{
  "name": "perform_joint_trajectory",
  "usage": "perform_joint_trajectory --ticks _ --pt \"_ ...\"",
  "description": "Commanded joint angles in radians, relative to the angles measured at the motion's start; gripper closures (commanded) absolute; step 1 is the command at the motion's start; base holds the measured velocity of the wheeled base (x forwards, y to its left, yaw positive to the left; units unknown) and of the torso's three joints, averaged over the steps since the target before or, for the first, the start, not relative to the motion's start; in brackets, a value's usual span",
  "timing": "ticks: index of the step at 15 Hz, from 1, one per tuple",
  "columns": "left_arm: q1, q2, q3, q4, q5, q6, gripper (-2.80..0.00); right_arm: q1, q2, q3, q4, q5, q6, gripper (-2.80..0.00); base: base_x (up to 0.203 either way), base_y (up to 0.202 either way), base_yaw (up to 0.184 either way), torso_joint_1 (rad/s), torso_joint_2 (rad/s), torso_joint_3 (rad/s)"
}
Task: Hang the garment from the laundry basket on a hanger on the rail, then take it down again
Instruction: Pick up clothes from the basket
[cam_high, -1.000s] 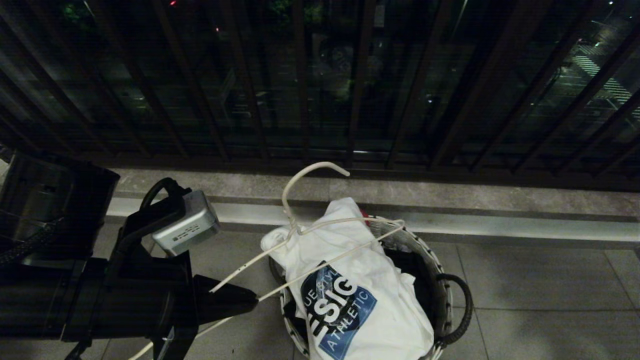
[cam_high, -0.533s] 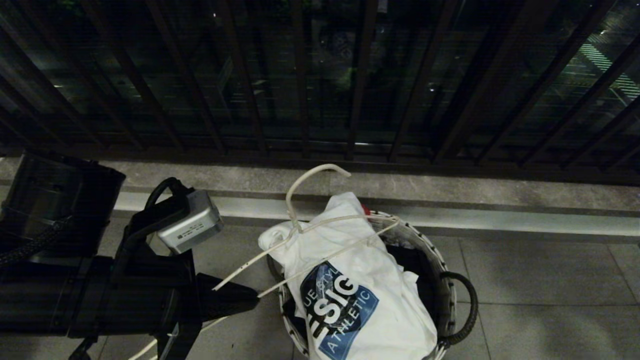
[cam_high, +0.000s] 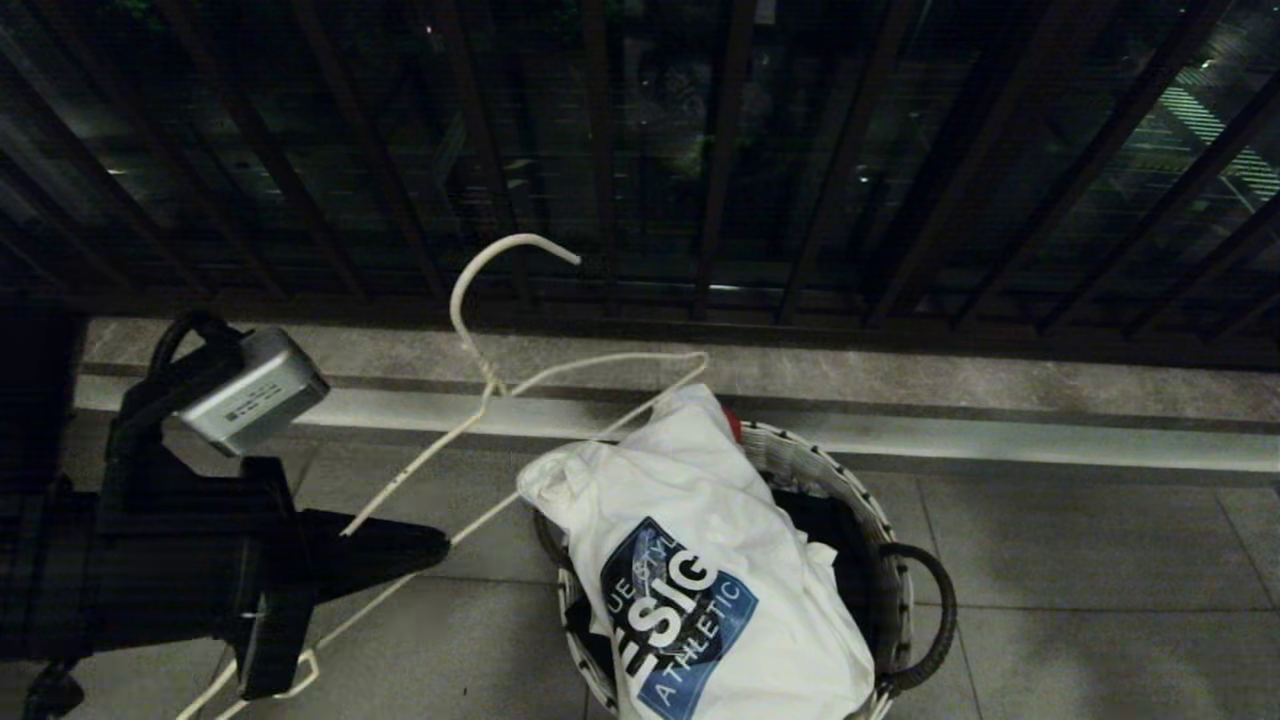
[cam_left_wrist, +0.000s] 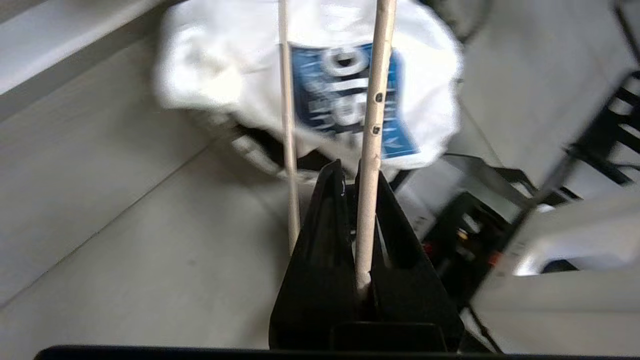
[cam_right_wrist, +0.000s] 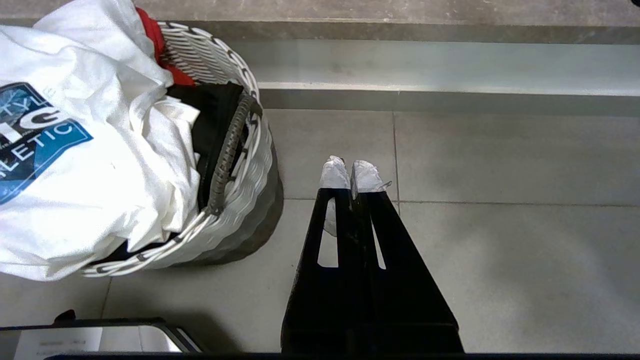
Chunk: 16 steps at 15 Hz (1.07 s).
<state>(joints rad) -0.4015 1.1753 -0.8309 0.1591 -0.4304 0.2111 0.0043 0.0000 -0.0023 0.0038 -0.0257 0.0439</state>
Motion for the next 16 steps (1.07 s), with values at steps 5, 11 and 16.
perform_joint_trajectory --ticks 5,11,16 --pt "0.05 -0.043 0.006 -0.004 -0.002 -0.001 0.0 -0.001 0.187 -0.178 0.071 0.034 0.002 0.0 0.0 0.0 0.0 0.0 0.0 0.0" --pt "0.12 -0.043 -0.04 -0.003 0.002 -0.041 0.0 0.021 0.788 -0.415 -0.028 0.194 0.004 0.0 0.0 0.0 0.0 0.0 0.0 0.0" --pt "0.245 -0.045 -0.1 0.0 0.002 -0.044 0.0 0.382 1.203 -0.599 -0.2 0.123 0.011 0.0 0.0 0.0 0.0 0.0 0.0 0.0"
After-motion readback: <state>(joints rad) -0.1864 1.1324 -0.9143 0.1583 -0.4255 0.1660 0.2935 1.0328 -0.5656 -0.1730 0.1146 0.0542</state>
